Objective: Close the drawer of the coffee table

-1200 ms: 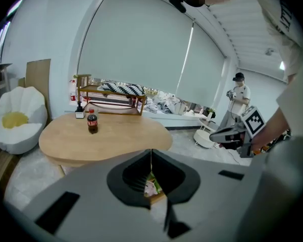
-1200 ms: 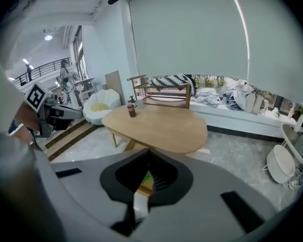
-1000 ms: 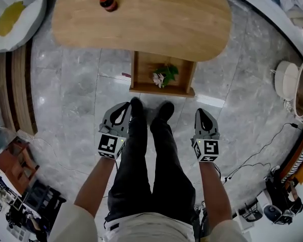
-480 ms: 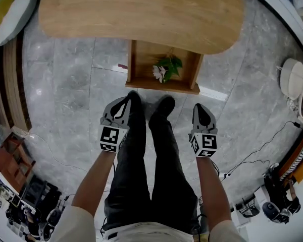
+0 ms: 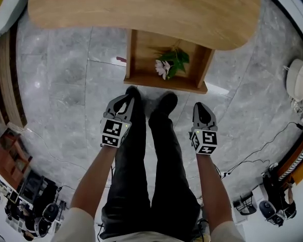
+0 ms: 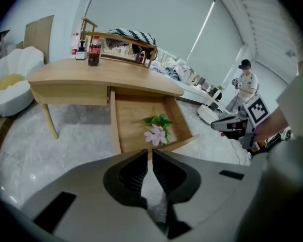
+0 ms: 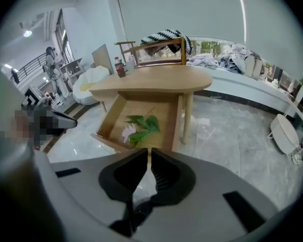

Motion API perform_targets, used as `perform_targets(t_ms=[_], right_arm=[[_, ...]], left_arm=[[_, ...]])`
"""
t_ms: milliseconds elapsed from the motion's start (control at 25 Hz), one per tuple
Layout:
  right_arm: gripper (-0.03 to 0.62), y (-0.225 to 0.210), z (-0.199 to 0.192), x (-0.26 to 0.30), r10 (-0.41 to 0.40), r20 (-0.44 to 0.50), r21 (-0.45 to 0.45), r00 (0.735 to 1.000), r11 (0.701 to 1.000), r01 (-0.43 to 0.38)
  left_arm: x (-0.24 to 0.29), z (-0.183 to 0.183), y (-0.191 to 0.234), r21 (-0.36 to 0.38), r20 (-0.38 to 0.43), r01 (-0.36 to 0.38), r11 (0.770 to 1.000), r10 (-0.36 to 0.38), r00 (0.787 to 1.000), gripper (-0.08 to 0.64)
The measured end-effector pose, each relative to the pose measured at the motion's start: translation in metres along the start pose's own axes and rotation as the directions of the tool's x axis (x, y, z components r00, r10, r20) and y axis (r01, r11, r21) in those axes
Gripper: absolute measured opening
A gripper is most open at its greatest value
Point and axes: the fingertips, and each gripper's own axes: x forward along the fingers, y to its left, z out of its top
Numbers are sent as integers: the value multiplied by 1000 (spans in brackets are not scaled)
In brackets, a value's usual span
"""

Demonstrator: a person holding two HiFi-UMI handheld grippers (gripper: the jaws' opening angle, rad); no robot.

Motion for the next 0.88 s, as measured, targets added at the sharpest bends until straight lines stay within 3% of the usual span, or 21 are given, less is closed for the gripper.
perform_targets(t_ms=[160, 240, 360, 600, 880], right_arm=[[46, -4, -22, 21, -6, -31, 27, 1000, 1000, 6], [51, -8, -30, 30, -13, -43, 38, 999, 999, 15], [61, -12, -43, 46, -14, -66, 44, 998, 999, 17], [71, -13, -65, 73, 8, -111, 11, 994, 1000, -7], [100, -25, -77, 94, -29, -130, 45, 991, 998, 35]], left_arm=[[24, -27, 3, -29, -58, 15, 999, -16, 998, 34], [34, -38, 4, -46, -85, 24, 999, -28, 996, 95], [49, -52, 6, -50, -116, 25, 998, -31, 993, 95], [73, -65, 22, -78, -146, -35, 996, 24, 989, 95], [98, -77, 33, -162, -164, -69, 984, 42, 986, 149]])
